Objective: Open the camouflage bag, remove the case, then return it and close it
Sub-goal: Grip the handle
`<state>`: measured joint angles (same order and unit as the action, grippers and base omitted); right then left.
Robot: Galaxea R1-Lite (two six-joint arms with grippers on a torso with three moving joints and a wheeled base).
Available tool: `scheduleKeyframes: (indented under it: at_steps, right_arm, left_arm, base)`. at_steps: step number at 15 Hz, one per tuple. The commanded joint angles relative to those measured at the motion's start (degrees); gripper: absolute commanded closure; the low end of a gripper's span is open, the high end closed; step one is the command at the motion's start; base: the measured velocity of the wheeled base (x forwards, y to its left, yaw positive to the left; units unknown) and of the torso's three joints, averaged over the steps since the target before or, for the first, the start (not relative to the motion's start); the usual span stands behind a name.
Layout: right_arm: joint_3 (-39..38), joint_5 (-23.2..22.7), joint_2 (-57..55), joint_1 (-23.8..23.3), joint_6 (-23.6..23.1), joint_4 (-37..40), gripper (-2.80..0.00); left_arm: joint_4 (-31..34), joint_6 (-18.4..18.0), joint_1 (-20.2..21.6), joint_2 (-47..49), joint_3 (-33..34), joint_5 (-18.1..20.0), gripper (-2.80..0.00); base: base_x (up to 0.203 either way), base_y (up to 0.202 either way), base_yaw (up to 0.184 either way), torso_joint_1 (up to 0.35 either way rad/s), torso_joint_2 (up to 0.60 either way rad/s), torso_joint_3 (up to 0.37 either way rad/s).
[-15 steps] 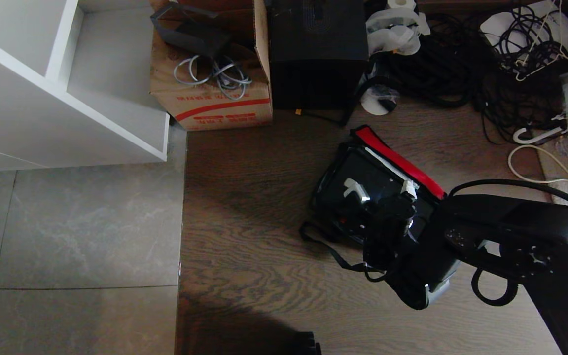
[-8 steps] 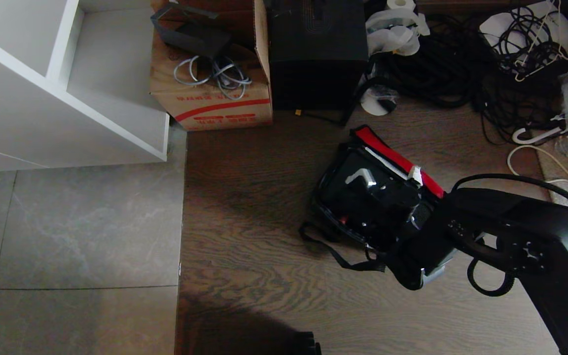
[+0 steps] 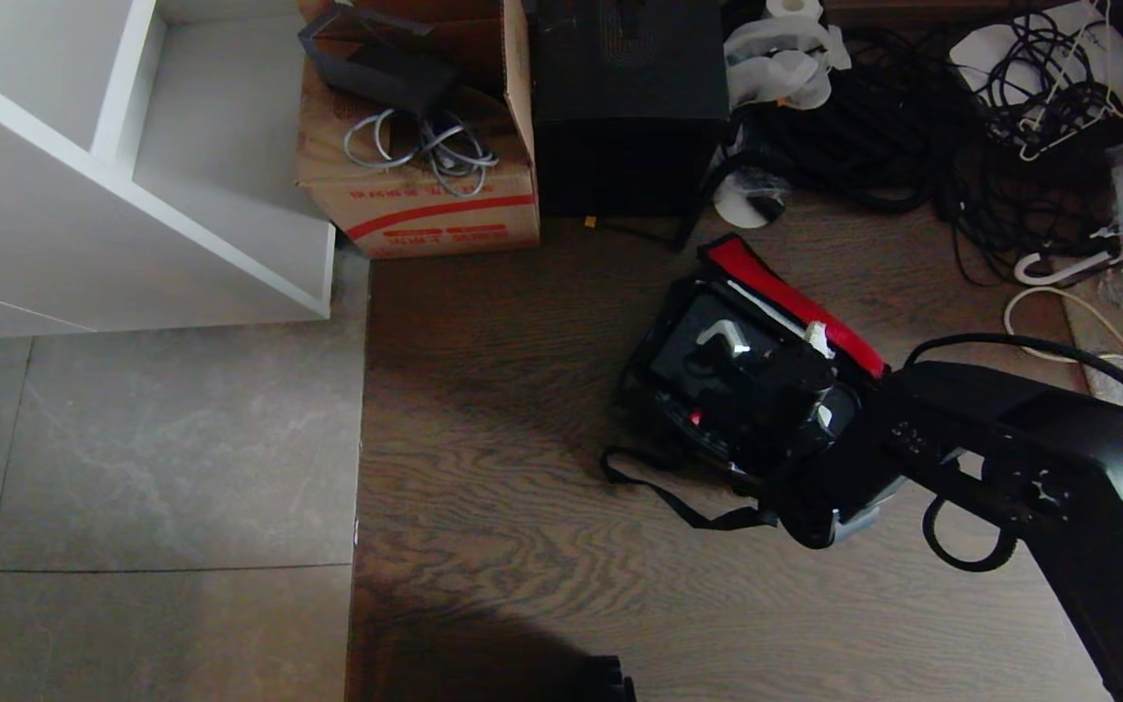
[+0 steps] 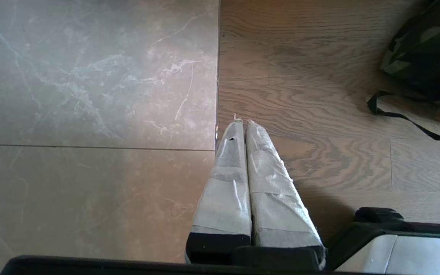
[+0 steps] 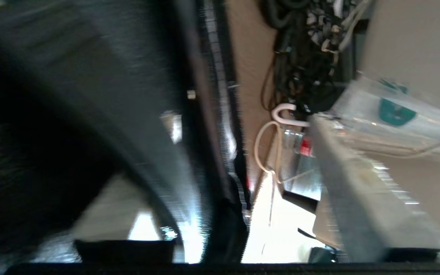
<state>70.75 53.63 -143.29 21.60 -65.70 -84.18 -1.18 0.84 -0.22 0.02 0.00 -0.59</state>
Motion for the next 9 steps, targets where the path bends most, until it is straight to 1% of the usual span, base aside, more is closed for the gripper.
scheduleKeyframes:
  at_steps: [1,6,9]
  right_arm:
    - [0.2,0.4,-0.9,-0.1,-0.2,-0.8,0.0]
    - [0.8,0.5,-0.9,0.0,-0.4,-1.5,0.0]
    - [0.2,0.5,0.9,0.0,-0.4,-1.1,0.0]
  left_arm:
    - [0.0,0.0,0.0,0.0,0.4,0.0,0.0]
    - [0.0,0.0,0.0,0.0,0.4,0.0,0.0]
    - [0.0,0.0,0.0,-0.1,0.5,0.0,0.0]
  base:
    - [0.0,0.0,0.0,0.0,0.0,0.0]
    - [0.0,0.0,0.0,0.0,0.0,0.0]
    - [0.0,0.0,0.0,0.0,0.0,0.0]
